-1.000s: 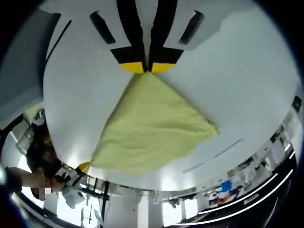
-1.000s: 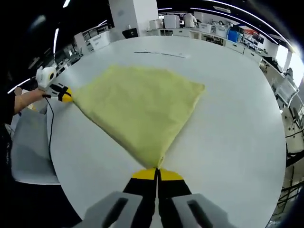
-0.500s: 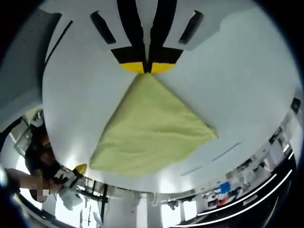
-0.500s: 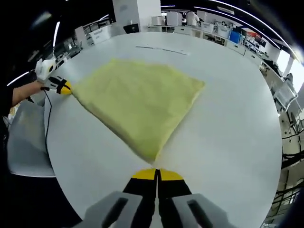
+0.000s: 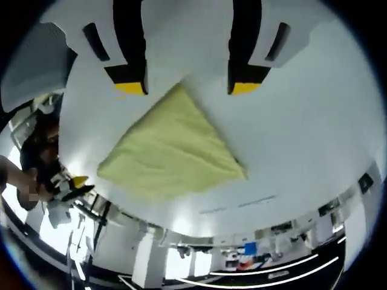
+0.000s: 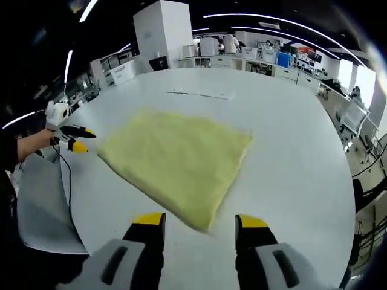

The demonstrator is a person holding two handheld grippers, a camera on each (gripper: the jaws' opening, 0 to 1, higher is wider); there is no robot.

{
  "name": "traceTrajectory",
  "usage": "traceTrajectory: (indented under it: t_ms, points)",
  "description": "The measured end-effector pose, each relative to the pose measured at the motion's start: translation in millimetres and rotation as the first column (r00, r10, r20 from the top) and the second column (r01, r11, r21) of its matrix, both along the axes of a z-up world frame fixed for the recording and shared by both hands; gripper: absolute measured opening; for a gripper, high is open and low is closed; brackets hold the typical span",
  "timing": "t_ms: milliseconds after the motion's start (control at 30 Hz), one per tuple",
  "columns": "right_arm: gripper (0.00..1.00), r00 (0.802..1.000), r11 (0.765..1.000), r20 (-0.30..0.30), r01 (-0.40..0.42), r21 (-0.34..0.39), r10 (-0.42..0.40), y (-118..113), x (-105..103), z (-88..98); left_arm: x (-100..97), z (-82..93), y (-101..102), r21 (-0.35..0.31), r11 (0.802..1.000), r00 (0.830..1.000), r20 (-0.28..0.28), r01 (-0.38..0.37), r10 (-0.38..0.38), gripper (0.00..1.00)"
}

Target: Fold the garment on the visible template until the final outline fits inside the template.

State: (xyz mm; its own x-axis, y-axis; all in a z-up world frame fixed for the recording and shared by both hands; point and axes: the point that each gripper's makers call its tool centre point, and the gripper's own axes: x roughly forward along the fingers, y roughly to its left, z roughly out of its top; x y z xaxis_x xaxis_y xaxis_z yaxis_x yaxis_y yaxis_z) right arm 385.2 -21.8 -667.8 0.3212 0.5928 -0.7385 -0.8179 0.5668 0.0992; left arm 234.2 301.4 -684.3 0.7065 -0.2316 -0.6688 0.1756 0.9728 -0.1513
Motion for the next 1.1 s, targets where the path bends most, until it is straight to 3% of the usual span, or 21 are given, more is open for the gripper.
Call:
traceTrajectory:
  t_ms: [233,400,500,667,800,1100]
  points:
    - [0.71,1.0,0.999,0.025,0.001,0.045,-0.002,8.9,-9.3,27.6,2.7,35.3,-9.5,-0.05,0.998,0.998,0.056,-0.033,0.036,0.79]
    - [0.85,0.999,0.999,0.036,0.001,0.054,-0.003,9.0,-22.4,44.9,-3.2,56.4,-17.2,-0.05,0.998,0.996,0.088,-0.026,0.03,0.92]
    - [0.92,0.997,0.997,0.08,-0.024,0.078,0.018,10.4,-30.2,58.8,-11.0,69.3,-27.0,-0.071,0.997,0.995,0.095,0.001,0.006,1.0]
    - [0.99,0.993,0.994,0.113,-0.029,0.109,0.016,9.3,-43.4,73.4,-25.3,86.4,-32.8,-0.07,0.998,0.993,0.12,0.007,0.002,1.0]
    - [0.99,0.996,0.991,0.09,-0.007,0.133,-0.005,5.9,-55.1,76.5,-36.2,96.6,-31.3,-0.075,0.997,0.989,0.146,-0.014,0.025,1.0]
    - [1.0,0.993,0.989,0.114,0.0,0.148,-0.017,1.7,-73.2,81.1,-59.7,104.2,-19.0,-0.097,0.992,0.981,0.17,-0.082,0.097,1.0]
